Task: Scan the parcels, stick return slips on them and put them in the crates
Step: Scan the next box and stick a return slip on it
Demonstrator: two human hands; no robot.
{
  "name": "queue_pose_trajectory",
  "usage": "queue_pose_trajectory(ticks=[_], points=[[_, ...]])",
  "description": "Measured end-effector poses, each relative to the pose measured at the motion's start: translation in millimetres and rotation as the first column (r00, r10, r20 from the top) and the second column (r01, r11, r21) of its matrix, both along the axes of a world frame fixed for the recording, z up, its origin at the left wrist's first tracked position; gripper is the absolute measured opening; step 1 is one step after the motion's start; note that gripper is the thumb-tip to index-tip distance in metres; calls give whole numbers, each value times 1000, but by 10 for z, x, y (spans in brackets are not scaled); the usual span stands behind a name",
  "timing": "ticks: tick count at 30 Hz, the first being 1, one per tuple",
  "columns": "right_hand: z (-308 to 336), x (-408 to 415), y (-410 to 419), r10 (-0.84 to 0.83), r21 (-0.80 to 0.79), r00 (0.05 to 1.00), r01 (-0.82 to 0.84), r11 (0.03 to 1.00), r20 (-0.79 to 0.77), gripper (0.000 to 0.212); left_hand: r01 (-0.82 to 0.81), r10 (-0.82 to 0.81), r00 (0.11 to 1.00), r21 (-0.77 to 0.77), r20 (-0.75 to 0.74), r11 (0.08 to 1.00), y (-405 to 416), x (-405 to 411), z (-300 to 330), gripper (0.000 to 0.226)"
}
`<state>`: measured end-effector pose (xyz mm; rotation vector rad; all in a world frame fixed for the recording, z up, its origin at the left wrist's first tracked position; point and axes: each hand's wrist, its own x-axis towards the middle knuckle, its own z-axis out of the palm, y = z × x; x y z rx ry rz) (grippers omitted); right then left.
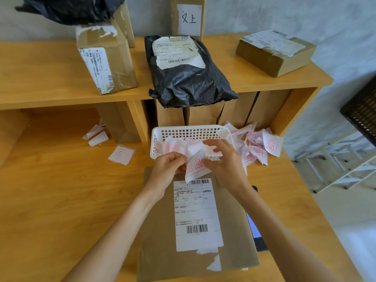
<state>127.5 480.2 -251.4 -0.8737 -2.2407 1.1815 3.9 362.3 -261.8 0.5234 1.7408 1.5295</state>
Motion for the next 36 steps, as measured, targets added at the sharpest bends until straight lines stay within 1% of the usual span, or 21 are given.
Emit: queue_pose_trajectory(ticks=[2,4,7,10,12,16,18,20,22,24,28,32,36], points=[[17,-27,-32,121,152,992,-114,982,-37,39,26,-26,999,-5,33,1000,9,-25,15,22],[11,-68,-54,162,262,987,-152,953,-17,30,43,-42,998,-8,51,999,20,-47,24,20],[19,-122,-73,148,314,989,-139,939,-6,15,41,-40,998,-6,56,999,42,-76,25,19],[44,-130,-77,141,345,990,-131,930,-4,11,10,-9,998,-12,66,1000,73,-107,10,18],[96,-104,-72,134,325,991,-126,937,-2,11,-19,22,999,-51,50,999,115,-150,-20,17],[190,-5,2,67,199,996,-79,977,63,6,-88,84,996,-114,-38,990,296,-304,-56,16],[223,44,54,20,182,998,-32,983,66,5,-124,109,988,-144,-108,982,419,-408,-50,18],[253,93,104,-19,171,999,11,985,44,6,-176,144,970,-158,-196,972,536,-512,-46,23],[279,141,141,-44,144,998,38,989,40,5,-209,160,949,-164,-271,964,621,-597,-52,22],[276,180,182,-63,145,997,57,988,34,6,-216,142,931,-192,-337,957,672,-669,-83,18],[222,205,233,-69,122,996,61,991,60,14,-205,69,884,-251,-462,946,712,-781,-214,15],[181,170,250,-52,109,994,41,993,99,13,-189,4,831,-276,-556,942,664,-790,-255,5],[175,74,266,-37,30,989,33,999,143,11,-188,-19,770,-255,-638,948,623,-789,-221,13]])
